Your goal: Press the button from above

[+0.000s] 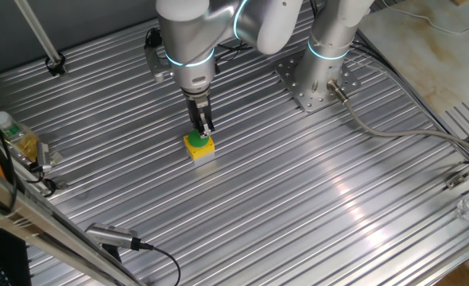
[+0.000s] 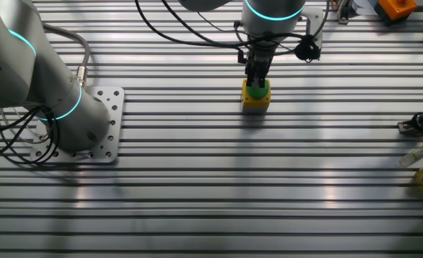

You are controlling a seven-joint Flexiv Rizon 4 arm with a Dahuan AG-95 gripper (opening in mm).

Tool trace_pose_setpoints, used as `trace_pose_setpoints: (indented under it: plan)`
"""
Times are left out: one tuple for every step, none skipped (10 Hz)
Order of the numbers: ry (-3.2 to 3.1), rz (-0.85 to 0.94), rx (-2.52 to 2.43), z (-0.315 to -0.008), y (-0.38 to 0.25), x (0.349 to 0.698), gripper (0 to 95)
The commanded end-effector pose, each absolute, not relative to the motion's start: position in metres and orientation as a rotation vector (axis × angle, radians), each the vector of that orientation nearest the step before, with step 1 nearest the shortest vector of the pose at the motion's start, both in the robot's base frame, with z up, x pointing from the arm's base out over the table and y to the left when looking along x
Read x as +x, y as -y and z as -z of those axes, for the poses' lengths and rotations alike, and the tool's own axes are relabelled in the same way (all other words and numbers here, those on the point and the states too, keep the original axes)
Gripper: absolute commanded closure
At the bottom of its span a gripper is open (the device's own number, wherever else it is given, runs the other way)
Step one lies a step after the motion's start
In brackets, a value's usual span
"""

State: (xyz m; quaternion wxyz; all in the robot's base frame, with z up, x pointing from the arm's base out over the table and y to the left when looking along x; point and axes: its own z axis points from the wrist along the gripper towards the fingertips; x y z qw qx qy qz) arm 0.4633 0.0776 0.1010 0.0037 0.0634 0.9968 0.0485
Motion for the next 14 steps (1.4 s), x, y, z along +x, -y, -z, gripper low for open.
trace_pose_setpoints:
  plan:
    - [-3.129,-0.147,0.187,-0.101,-0.077,0.463,95.0]
    - [-3.125,-0.149,0.184,-0.101,-0.077,0.463,95.0]
    - [-3.126,-0.150,0.185,-0.101,-0.077,0.463,95.0]
    - [-3.129,-0.148,0.179,-0.101,-0.076,0.462,95.0]
    - [-3.129,-0.148,0.177,-0.101,-0.075,0.462,95.0]
    - [-3.129,-0.152,0.155,-0.100,-0.070,0.457,95.0]
    - [-3.129,-0.153,0.148,-0.100,-0.068,0.455,95.0]
    - [-3.129,-0.152,0.142,-0.100,-0.066,0.453,95.0]
    - [-3.127,-0.155,0.140,-0.100,-0.065,0.453,95.0]
    - [-3.127,-0.154,0.144,-0.100,-0.066,0.453,95.0]
    - [-3.125,-0.156,0.148,-0.101,-0.066,0.453,95.0]
    - [-3.123,-0.163,0.140,-0.102,-0.063,0.456,95.0]
    - [-3.126,-0.169,0.137,-0.103,-0.062,0.461,95.0]
    - [-3.129,-0.171,0.144,-0.105,-0.063,0.464,95.0]
